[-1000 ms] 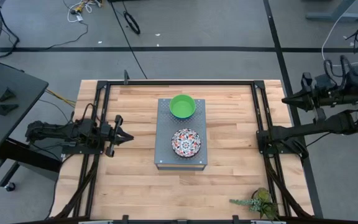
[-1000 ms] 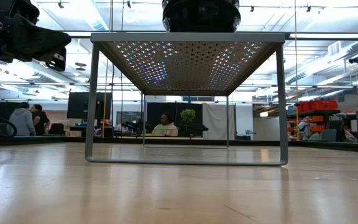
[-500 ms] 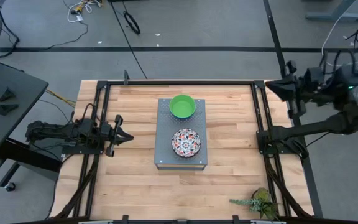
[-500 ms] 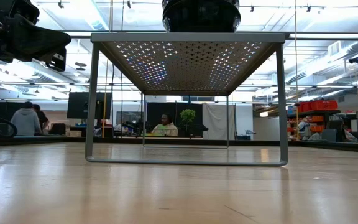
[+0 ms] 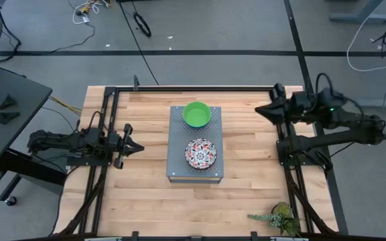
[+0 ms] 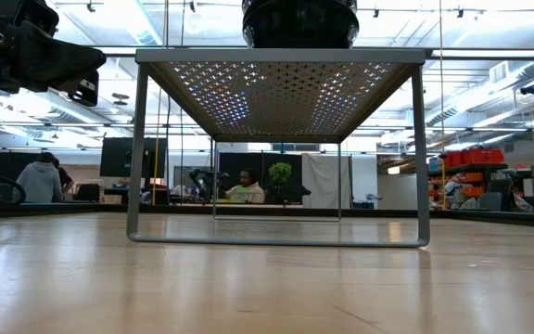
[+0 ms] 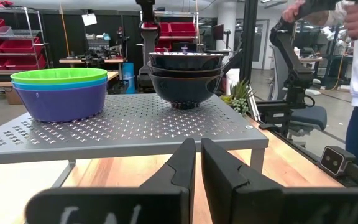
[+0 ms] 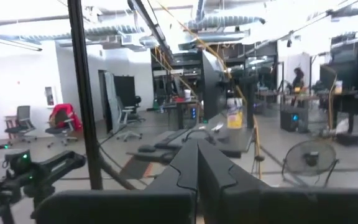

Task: Pick & Place Mini bowls
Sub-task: Return to Home Position

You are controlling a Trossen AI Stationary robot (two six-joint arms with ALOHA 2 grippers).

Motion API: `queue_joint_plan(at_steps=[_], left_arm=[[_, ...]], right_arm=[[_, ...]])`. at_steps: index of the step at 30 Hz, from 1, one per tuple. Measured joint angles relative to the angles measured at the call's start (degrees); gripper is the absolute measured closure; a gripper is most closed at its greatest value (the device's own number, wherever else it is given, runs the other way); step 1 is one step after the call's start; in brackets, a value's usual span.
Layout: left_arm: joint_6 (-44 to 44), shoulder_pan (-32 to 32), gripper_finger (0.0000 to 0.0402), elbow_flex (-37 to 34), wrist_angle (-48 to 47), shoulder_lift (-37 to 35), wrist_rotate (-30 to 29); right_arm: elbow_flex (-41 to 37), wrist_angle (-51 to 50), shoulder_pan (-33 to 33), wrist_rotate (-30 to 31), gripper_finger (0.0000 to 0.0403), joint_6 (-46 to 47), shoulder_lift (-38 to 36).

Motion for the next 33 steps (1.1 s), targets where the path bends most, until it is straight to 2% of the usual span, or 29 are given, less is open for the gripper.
queue_joint_plan(at_steps=[21, 33], left_arm=[[0.0, 0.0, 0.0372, 0.0, 0.0, 0.0, 0.0], [0.0, 0.0, 0.0372, 0.0, 0.0, 0.0, 0.0]], right_arm=[[-20.0, 1.4, 0.1, -0.2, 0.04, -0.1, -17.8], [-35.6, 20.6, 0.7, -0.6, 0.04, -1.4, -22.6]])
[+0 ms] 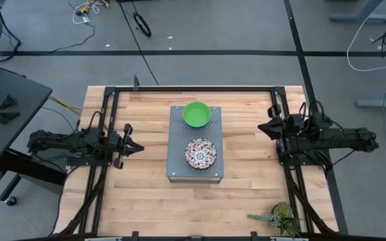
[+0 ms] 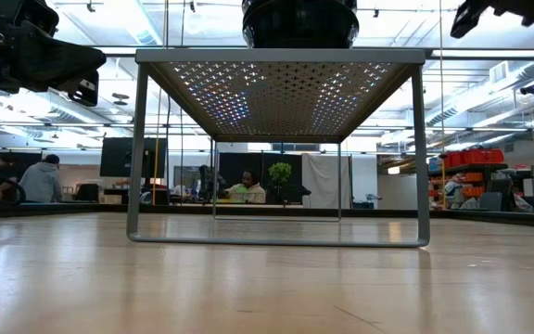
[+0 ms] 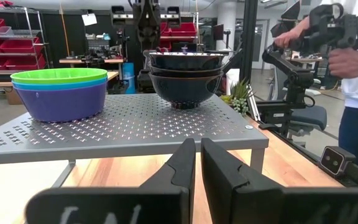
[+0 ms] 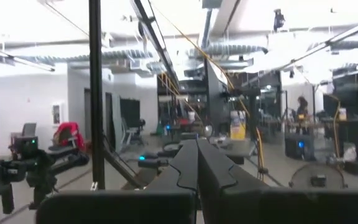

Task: Pick & Place Mini bowls
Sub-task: Return to Home Position

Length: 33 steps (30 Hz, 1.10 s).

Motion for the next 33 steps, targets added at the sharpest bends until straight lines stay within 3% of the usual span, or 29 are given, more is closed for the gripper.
queue_joint_plan(at_steps=[7, 33], left_arm=[[0.0, 0.0, 0.0372, 0.0, 0.0, 0.0, 0.0], [0.0, 0.0, 0.0372, 0.0, 0.0, 0.0, 0.0]], right_arm=[[-6.4, 8.3, 0.0, 1.9, 0.04, -0.5, -2.5], [-15.5, 6.6, -0.1, 3.5, 0.04, -1.5, -14.4]])
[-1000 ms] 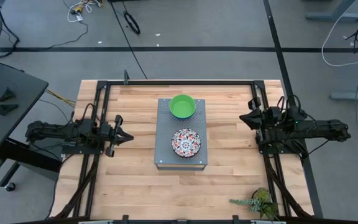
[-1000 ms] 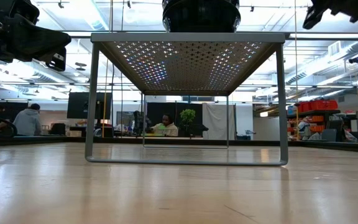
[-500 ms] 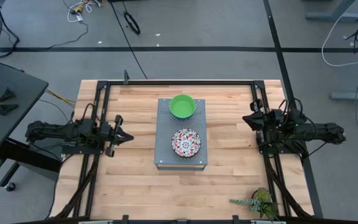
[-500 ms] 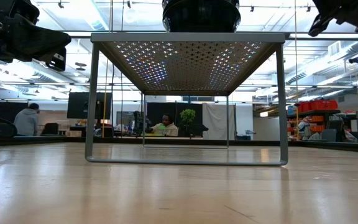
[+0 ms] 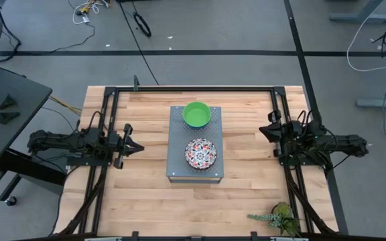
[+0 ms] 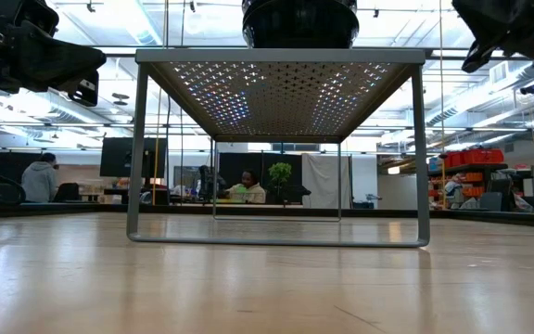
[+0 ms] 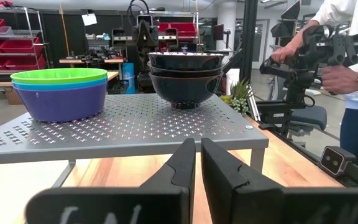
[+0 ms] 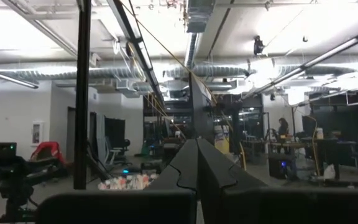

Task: Pick & Place Mini bowls
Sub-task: Return to Home Position

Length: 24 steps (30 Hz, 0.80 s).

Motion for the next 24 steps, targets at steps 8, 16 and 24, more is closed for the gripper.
queue_joint_plan(at_steps=[8, 16, 24], left_arm=[[0.0, 0.0, 0.0372, 0.0, 0.0, 0.0, 0.0], [0.0, 0.0, 0.0372, 0.0, 0.0, 0.0, 0.0], [0.0, 0.0, 0.0372, 0.0, 0.0, 0.0, 0.0]], right_arm=[[-1.2, -3.6, 0.0, 0.0, 0.04, 1.3, -0.9], [-1.2, -11.8, 0.0, 0.0, 0.04, 2.8, -0.9], [-1.2, -18.2, 0.0, 0.0, 0.04, 4.4, -0.9]])
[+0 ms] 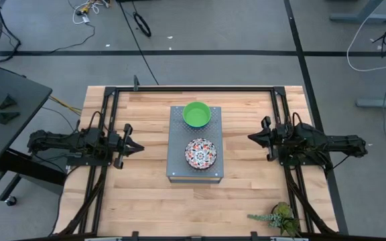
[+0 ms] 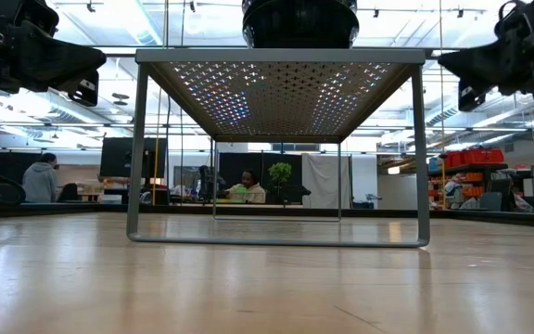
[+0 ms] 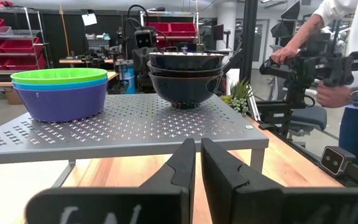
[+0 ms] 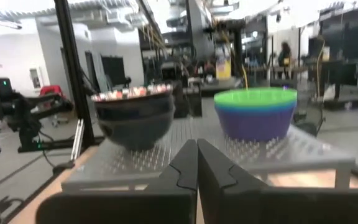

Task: Pick & Place Mini bowls
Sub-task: Return to Home Position

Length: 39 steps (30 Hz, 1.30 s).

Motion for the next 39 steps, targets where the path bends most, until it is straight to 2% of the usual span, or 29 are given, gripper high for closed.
queue_joint_plan(at_steps=[11, 18, 39], left_arm=[[0.0, 0.0, 0.0372, 0.0, 0.0, 0.0, 0.0], [0.0, 0.0, 0.0372, 0.0, 0.0, 0.0, 0.0], [0.0, 0.0, 0.0372, 0.0, 0.0, 0.0, 0.0]], right_arm=[[0.0, -6.8, 0.0, 0.0, 0.04, 1.8, -0.4], [0.0, -6.6, 0.0, 0.0, 0.04, -1.5, -0.4], [0.1, -6.5, 0.0, 0.0, 0.04, -1.4, -0.4]])
